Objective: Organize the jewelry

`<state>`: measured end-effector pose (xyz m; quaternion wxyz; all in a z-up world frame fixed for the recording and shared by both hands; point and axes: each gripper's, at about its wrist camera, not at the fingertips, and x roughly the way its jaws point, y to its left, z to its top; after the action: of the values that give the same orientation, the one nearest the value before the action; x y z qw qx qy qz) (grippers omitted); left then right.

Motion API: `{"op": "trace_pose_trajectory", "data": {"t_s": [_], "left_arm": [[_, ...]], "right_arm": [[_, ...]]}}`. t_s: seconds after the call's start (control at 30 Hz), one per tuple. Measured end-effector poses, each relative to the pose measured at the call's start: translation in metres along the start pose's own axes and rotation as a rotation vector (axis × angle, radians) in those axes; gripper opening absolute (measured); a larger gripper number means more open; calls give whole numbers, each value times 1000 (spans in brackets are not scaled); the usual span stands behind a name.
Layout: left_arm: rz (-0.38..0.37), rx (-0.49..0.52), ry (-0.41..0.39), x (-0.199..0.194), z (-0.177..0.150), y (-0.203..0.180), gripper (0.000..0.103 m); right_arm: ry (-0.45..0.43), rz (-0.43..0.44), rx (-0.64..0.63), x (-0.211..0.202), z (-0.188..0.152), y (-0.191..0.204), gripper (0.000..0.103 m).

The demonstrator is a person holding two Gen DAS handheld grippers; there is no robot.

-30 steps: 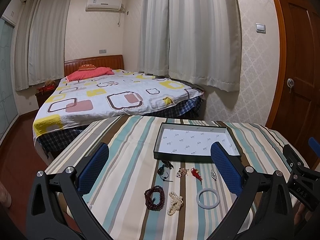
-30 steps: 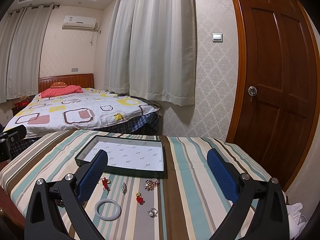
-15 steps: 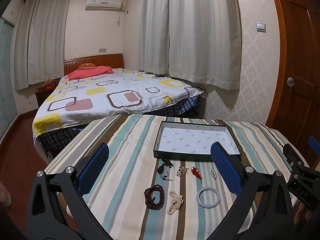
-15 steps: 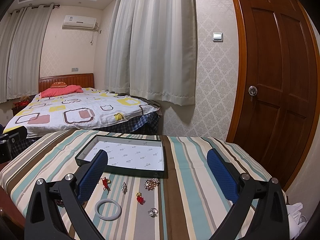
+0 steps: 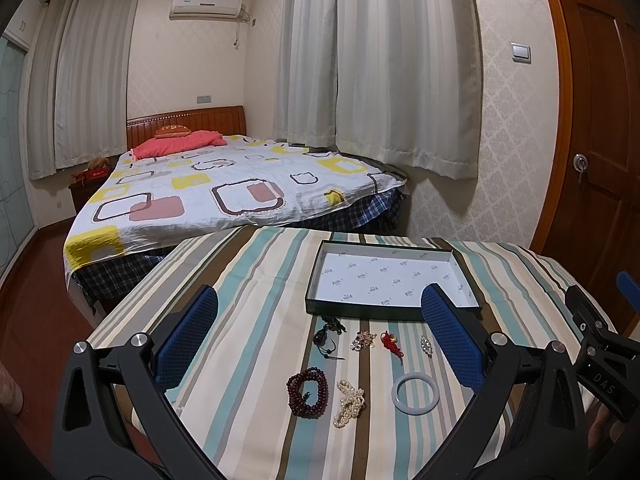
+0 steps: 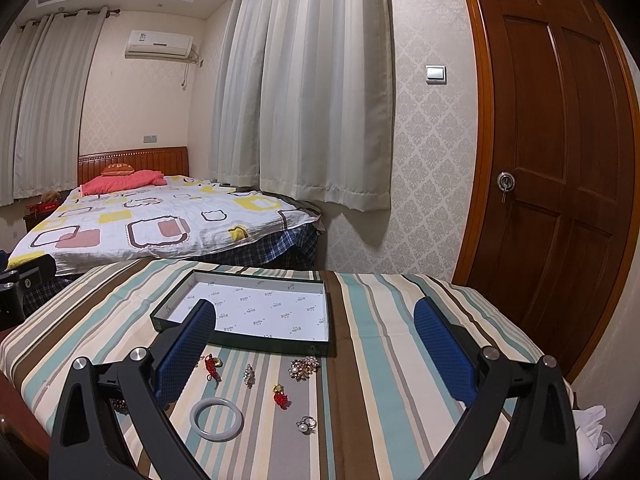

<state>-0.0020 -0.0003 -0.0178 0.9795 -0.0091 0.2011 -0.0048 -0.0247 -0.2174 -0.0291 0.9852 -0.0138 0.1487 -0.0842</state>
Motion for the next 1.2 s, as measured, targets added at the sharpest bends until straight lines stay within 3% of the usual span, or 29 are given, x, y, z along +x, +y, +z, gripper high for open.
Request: {"op": "trace_pose_trajectory", "data": {"t_s": [0.43,0.7,0.9,1.2], "left_arm": [[-4,4,9,2,-8,-4,99],[-8,8,41,29,-28,-1,99],[-5,12,112,60,-49,3,99],[-21,37,237,105,-86,-1,99]], "right_arm": [[1,1,-1,0,-2,-1,97],[9,9,3,14,-19,-4,97],[47,15,-12,38,-47,-7,97],[189,68,-4,75,-85,-12,97]]}}
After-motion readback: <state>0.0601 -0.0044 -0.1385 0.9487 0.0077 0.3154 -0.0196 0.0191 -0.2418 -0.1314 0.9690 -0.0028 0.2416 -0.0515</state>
